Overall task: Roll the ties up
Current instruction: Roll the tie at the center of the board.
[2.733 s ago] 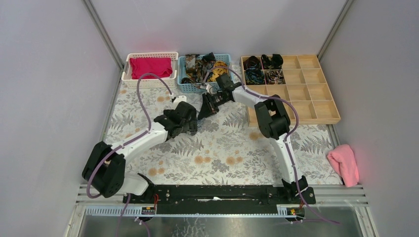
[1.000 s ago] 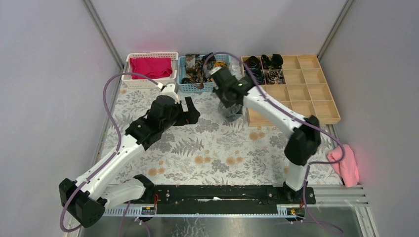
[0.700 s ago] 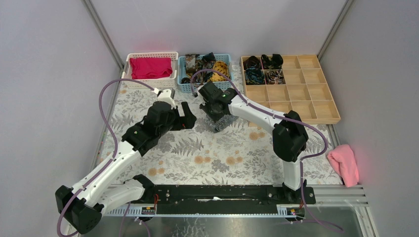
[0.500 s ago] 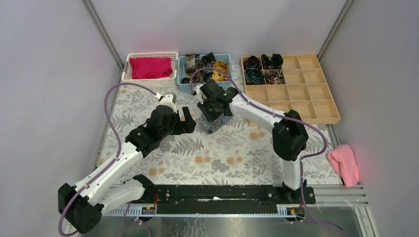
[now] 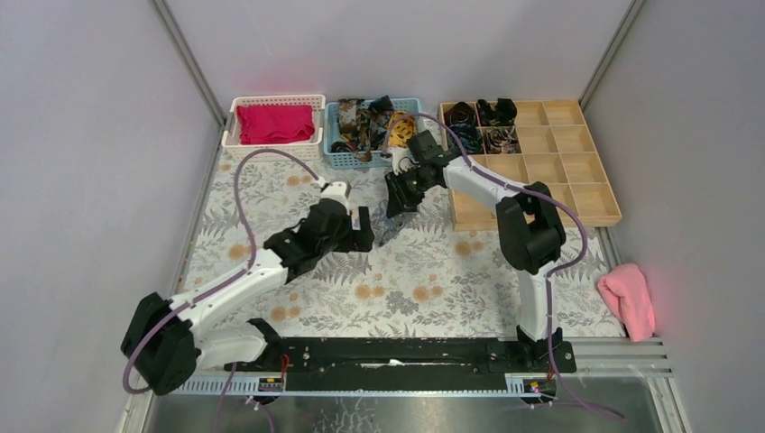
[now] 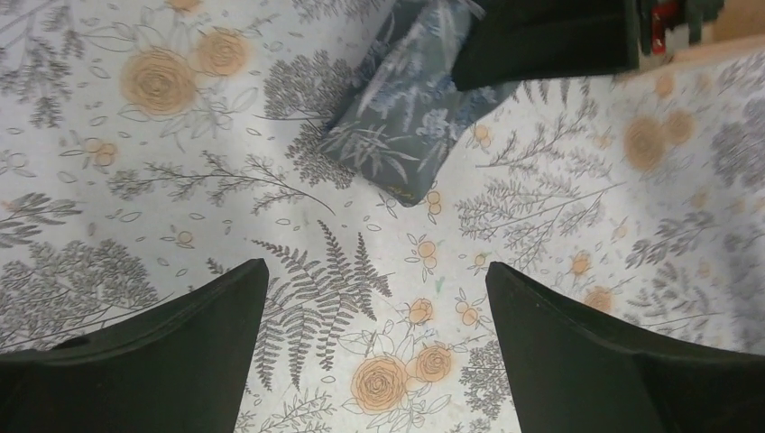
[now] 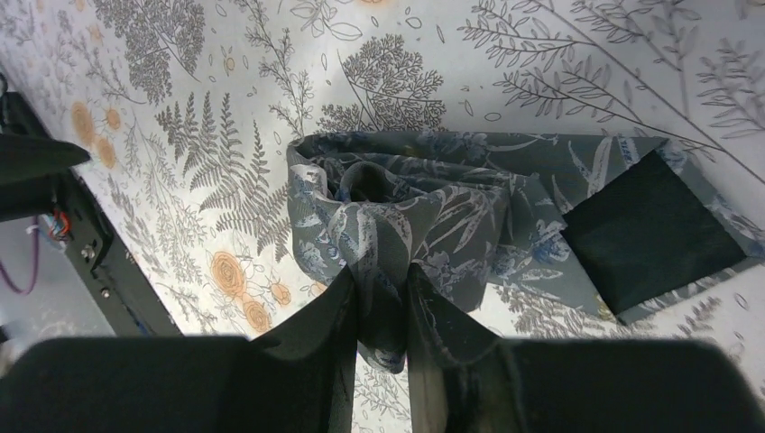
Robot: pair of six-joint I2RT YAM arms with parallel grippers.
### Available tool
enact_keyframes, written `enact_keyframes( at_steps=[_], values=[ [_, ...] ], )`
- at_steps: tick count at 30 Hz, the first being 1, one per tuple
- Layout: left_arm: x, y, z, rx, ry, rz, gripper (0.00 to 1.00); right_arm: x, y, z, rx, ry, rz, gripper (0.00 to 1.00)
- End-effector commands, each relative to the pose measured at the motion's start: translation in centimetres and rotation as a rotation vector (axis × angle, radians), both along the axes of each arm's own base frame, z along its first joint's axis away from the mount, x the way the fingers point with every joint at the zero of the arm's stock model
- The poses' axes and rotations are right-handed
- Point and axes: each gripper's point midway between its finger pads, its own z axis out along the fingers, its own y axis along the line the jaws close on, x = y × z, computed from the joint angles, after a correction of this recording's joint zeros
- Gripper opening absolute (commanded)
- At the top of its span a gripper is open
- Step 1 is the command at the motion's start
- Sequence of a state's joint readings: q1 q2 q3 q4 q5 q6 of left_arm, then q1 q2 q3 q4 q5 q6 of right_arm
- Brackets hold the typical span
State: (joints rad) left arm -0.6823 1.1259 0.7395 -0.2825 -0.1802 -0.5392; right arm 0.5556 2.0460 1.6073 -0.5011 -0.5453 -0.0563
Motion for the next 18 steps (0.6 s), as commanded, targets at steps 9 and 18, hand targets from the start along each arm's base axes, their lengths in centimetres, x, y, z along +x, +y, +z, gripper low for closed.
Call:
enact_keyframes(
  at_steps=[9,18],
  values=[
    [4.9,-2.8,-1.7,0.208,-0.151,-0.042,0.99,-0.4,1.9,-1.4,0.186,0.179,0.079,0.05],
    [7.6,-3.1,-3.1,0.445,-0.178,-0.149,0.99,-0.2,1.9,-2.2,0.215,0.221,0.088,0.05]
  ],
)
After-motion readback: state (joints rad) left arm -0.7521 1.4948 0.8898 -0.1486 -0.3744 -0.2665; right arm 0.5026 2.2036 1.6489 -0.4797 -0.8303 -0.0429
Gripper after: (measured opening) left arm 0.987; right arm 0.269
